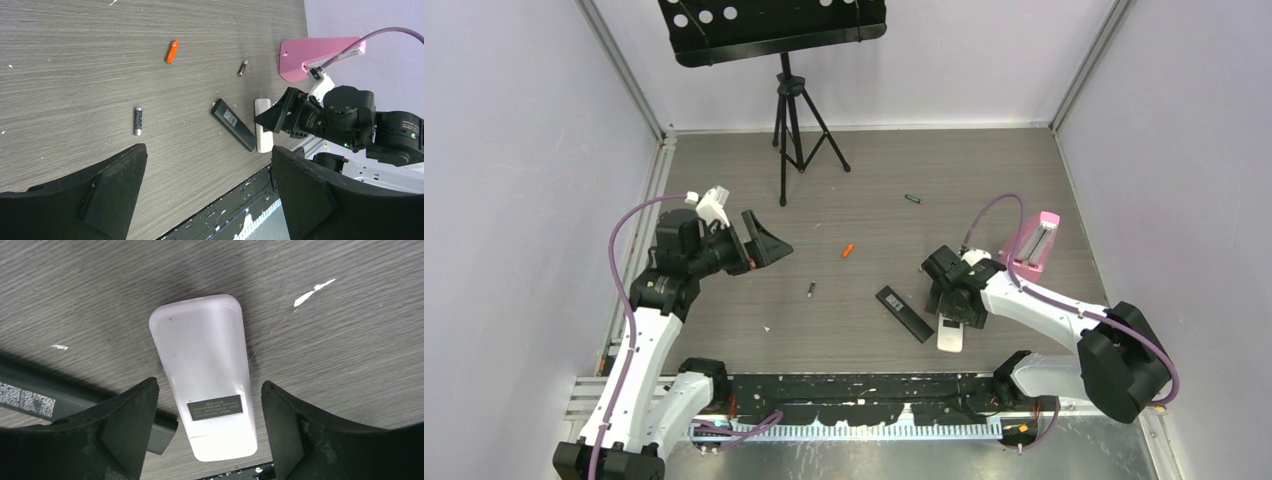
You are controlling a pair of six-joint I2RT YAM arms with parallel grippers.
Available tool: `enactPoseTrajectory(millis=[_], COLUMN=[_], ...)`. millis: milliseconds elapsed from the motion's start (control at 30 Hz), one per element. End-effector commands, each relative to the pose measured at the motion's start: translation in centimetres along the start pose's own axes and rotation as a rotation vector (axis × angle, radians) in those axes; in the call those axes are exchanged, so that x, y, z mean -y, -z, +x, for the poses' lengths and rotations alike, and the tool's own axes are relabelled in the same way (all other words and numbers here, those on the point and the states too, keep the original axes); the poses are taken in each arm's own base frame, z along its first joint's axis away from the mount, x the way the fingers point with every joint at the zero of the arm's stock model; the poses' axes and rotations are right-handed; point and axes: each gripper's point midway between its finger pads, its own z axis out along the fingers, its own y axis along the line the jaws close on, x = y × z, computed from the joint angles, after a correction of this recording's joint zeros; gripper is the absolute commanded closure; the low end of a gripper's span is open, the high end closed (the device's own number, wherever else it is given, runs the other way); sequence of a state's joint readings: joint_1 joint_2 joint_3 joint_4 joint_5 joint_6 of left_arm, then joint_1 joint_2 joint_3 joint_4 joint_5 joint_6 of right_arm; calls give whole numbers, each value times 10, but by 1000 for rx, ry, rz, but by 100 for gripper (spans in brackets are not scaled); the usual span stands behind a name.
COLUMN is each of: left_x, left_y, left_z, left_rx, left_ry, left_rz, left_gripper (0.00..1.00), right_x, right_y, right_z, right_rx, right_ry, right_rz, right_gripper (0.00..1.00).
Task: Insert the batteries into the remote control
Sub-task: Pick up the remote control from the center of the board.
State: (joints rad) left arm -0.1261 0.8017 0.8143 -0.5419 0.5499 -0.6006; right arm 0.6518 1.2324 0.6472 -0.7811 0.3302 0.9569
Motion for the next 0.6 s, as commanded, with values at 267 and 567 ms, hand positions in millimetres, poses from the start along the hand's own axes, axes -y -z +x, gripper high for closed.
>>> enactPoseTrajectory(millis=[267, 567], left_x=[11, 15], left_y=[-3, -22], left_z=[-1, 17], left_rx=[0, -70], left_ry=[-6, 107], left_rz=[63, 130], left_gripper=[2, 1], right_x=[-2, -68], right_y=[-24, 31], right_z=[9, -72], right_rx=[3, 262], right_ry=[-83, 32], right_rz=[18, -258], right_gripper=[39, 62])
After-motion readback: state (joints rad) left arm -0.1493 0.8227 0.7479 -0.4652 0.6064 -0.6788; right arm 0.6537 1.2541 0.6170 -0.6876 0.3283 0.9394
